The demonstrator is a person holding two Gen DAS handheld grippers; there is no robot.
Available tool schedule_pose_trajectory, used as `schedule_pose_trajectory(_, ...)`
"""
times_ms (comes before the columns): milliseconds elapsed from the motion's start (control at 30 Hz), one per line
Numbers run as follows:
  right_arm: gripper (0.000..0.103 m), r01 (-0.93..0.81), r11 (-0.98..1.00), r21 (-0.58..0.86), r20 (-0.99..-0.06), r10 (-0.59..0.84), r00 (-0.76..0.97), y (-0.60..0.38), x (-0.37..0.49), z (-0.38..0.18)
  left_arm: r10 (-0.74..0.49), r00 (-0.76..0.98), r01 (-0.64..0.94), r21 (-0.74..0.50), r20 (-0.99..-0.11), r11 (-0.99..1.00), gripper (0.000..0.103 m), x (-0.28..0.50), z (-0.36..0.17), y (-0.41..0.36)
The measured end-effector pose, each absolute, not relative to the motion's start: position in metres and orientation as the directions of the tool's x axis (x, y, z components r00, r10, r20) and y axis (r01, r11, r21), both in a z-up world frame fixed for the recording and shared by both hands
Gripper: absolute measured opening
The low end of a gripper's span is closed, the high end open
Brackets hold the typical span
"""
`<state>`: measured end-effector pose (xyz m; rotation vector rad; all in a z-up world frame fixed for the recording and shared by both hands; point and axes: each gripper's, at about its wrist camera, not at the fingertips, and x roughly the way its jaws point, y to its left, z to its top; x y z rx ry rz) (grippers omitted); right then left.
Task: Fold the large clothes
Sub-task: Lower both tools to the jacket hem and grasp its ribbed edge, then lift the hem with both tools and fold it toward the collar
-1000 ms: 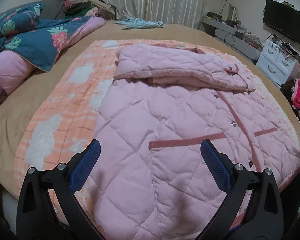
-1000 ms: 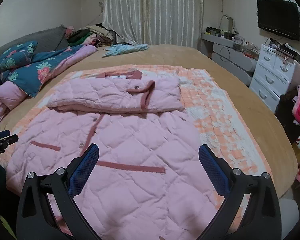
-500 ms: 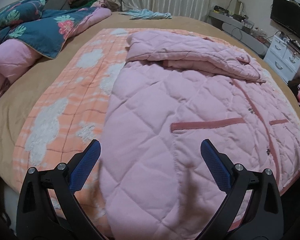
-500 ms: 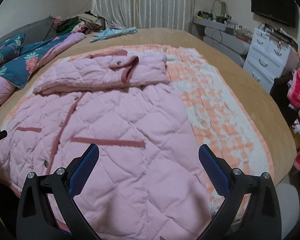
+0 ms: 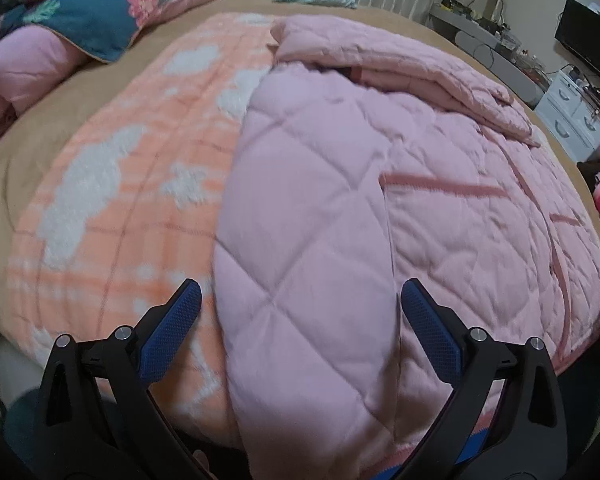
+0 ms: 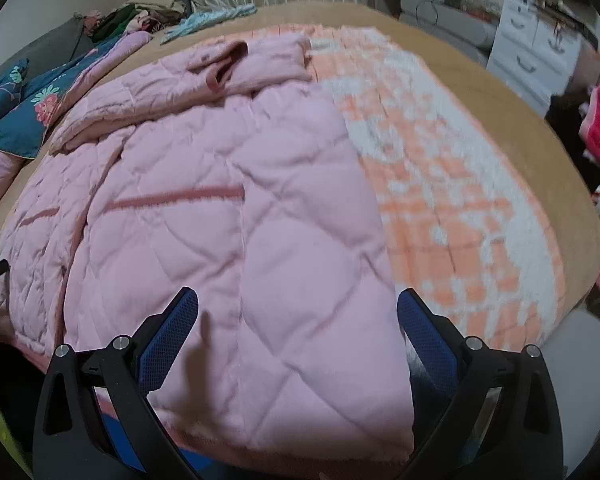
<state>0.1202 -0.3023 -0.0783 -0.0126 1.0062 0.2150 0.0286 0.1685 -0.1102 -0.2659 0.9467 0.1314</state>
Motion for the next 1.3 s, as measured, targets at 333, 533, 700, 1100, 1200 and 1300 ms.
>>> schedule_pose_trajectory(333,0.099,-0.199,0.971,0.133,-0.88,0.208,0.427,-0.319,0.104,-0.097,-0.064,0.553,-0.193,-0.203,-0.831,0.96,0.094,0.021,-0.119,0.159)
schedule_pose_trajectory(533,0.098,-0.263,0.958,0.116,-0.874,0.224,0.432,-0.311,0.093,-0.097,-0.089,0.539,-0.2,-0.23,-0.838,0.952,0.094,0.02,-0.123,0.16)
schedule_pose_trajectory(700,0.084,-0.296,0.941,0.162,-0.842,0.289,0.455,-0.301,0.085,-0.091,-0.09,0.524,-0.193,-0.221,-0.847,0.956,0.094,0.014,-0.129,0.152)
schedule_pose_trajectory(1100,0.071,-0.357,0.907,0.221,-0.808,0.376,0.455,-0.276,0.086,-0.076,-0.096,0.514,-0.168,-0.21,-0.852,0.963,0.093,0.01,-0.132,0.147)
schedule_pose_trajectory(1200,0.073,-0.377,0.91,0.174,-0.82,0.346,0.456,-0.264,0.085,-0.081,-0.088,0.518,-0.161,-0.198,-0.851,0.967,0.089,0.008,-0.13,0.144)
schedule_pose_trajectory(1300,0.052,-0.385,0.913,0.136,-0.808,0.327,0.491,-0.261,0.08,-0.077,-0.075,0.527,-0.163,-0.187,-0.847,0.969,0.078,0.003,-0.126,0.143)
